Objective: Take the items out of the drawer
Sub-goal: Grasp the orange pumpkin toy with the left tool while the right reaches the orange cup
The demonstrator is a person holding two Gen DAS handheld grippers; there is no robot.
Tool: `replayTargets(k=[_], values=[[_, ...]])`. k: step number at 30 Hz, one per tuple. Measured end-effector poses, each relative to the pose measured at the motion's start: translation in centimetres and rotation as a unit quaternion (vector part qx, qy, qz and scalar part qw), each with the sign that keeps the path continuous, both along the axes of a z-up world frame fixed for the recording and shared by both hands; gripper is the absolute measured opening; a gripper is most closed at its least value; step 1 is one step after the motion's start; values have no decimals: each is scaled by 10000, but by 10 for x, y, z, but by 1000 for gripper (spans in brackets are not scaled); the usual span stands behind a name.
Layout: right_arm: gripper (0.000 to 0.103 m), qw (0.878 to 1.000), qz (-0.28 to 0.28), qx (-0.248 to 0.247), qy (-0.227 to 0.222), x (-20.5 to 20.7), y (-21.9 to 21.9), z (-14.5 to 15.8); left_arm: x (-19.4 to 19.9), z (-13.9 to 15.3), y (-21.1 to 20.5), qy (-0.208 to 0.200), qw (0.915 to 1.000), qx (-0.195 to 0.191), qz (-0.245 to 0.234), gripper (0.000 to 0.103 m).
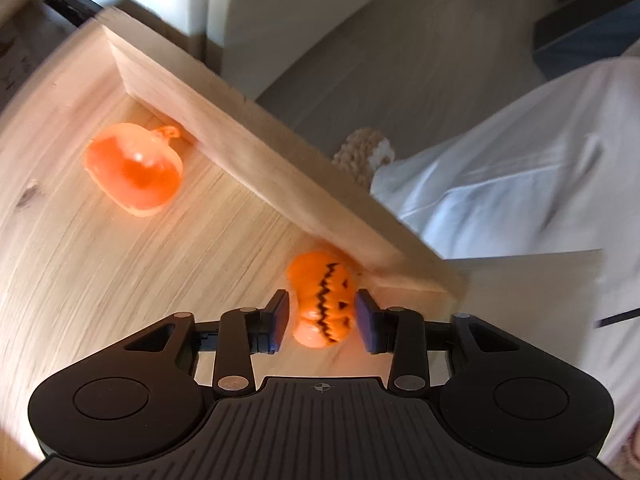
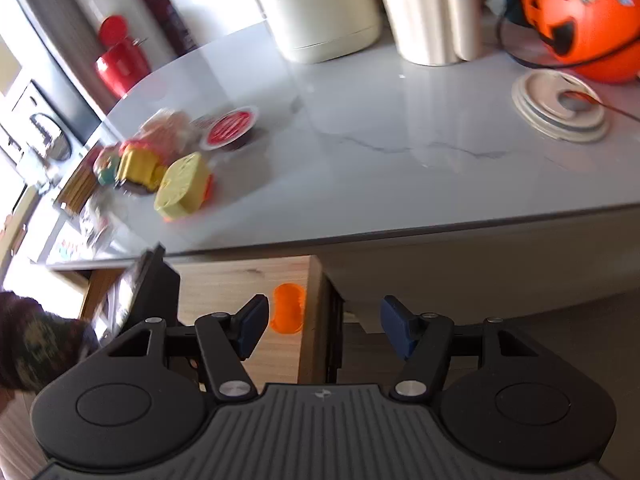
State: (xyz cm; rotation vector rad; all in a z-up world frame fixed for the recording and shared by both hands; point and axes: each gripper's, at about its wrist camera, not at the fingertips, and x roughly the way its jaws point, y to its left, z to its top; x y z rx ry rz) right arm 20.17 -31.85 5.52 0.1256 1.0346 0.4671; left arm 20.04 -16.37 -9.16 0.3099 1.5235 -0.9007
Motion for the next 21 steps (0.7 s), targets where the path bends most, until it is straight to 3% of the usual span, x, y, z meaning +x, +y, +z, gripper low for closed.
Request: replayTargets(k=[7,11,16,19,21], values=[[63,9995,-284,67,129,8,-4,-6,3,-6,7,-16,10000,-32,-84,38],[63,9999,-44,-148,1,4,10,-4,-1,15,38,-385,9992,-61,-16,37],[63,9936,772,-789,-257,-5,52,-8,-15,56,113,-878,9942,-253,567,37],[63,9767,1580,-1359,-511,-16,92,-16,-26,76,142,-1148,9875,-210,1064,37],[57,9625,2092,-1643,-527,-23,119,-28,-32,79,164,-1242,9812,-212,1463,37]])
